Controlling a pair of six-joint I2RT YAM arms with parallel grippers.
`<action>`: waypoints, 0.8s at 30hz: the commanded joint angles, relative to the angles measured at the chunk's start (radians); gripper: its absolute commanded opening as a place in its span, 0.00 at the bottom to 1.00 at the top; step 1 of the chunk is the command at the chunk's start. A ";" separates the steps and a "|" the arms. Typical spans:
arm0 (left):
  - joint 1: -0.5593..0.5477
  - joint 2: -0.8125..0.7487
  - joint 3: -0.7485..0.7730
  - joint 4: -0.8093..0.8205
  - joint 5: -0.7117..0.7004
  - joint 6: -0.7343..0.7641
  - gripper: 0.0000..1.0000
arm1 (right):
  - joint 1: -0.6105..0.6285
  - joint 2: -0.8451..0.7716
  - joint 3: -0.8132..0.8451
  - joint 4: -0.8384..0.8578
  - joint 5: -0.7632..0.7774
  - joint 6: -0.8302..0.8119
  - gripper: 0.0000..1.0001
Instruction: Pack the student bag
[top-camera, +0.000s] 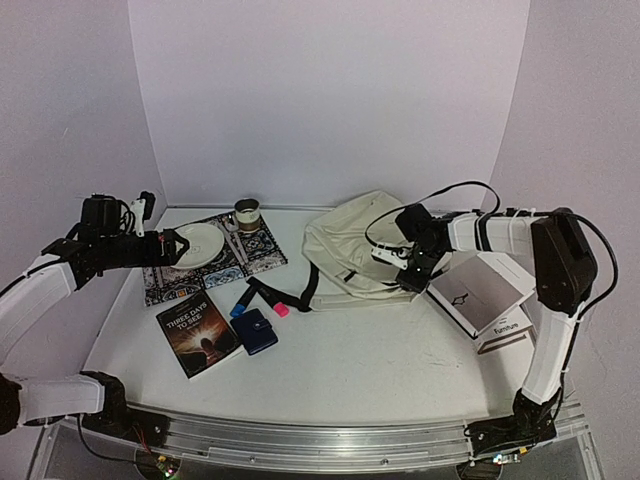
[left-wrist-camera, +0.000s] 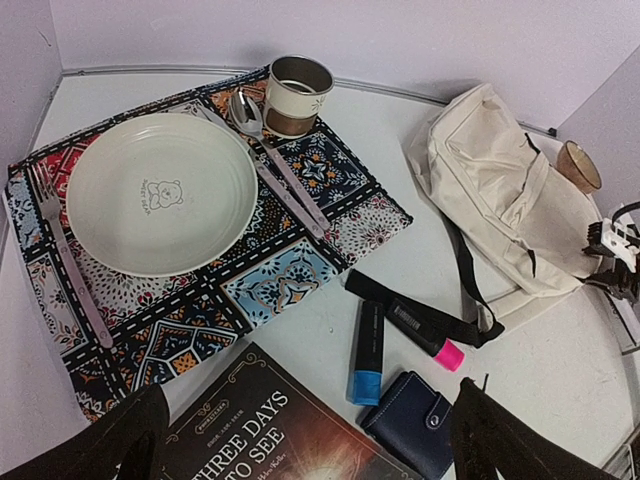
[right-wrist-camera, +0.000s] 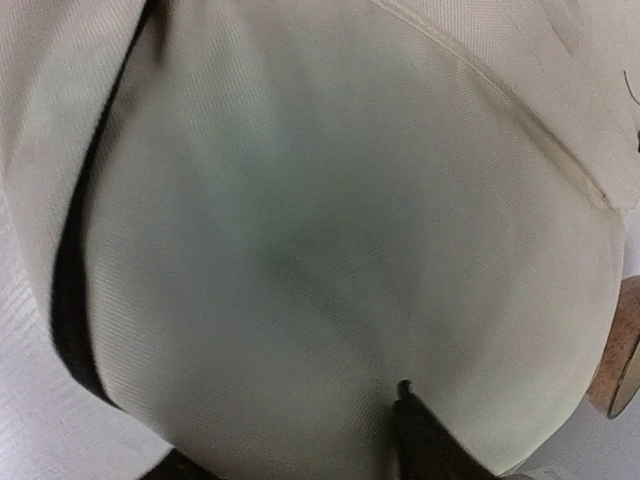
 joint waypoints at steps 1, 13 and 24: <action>0.006 0.004 0.038 0.008 0.039 0.013 0.99 | 0.029 -0.022 0.078 -0.005 0.034 -0.012 0.23; 0.007 0.014 0.038 0.008 0.066 0.003 0.99 | 0.142 -0.129 0.222 -0.040 0.325 0.015 0.00; 0.008 0.049 0.045 0.008 0.142 -0.014 0.99 | 0.383 -0.130 0.370 -0.291 0.745 0.152 0.00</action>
